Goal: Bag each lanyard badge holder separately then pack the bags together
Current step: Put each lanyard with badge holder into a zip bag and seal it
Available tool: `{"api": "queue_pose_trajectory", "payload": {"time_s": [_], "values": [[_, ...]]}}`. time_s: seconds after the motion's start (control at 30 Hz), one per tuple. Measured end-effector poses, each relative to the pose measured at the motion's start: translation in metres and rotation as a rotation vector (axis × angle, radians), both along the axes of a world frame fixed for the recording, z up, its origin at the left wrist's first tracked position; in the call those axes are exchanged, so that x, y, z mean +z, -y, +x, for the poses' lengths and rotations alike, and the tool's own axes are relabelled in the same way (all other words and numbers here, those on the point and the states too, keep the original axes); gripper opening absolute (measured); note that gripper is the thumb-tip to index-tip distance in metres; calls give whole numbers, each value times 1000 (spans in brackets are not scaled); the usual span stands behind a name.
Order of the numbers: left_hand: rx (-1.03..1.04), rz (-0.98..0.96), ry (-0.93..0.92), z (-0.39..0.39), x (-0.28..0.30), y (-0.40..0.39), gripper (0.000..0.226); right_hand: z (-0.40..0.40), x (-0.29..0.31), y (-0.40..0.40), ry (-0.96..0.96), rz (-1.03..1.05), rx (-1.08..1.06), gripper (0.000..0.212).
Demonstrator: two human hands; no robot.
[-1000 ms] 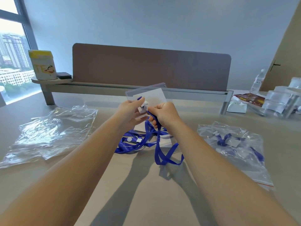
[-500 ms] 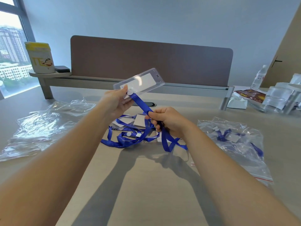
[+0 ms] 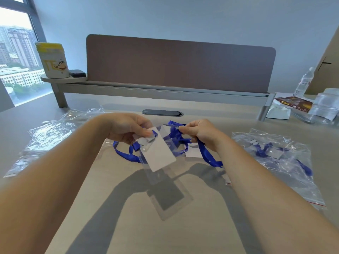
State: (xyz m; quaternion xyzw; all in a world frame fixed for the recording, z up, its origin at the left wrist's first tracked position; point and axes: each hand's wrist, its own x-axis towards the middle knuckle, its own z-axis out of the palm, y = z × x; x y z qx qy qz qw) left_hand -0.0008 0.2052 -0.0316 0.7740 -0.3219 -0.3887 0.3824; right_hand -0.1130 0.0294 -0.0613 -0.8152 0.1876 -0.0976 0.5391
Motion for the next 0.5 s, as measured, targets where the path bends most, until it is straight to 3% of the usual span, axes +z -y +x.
{"api": "queue_pose_trajectory", "payload": {"time_s": [0.17,0.3,0.4,0.5], "values": [[141,121,358,-2,-1,9,18,9,3,-12,87,-27,-51,19],[462,-180,478,5,-12,18,26,19,5,-24,190,16,-6,25],[705,-388,430,8,-18,21,25,19,8,-38,177,16,98,18],[887,-579,164,8,-18,22,12,17,7,-46,119,31,211,18]]}}
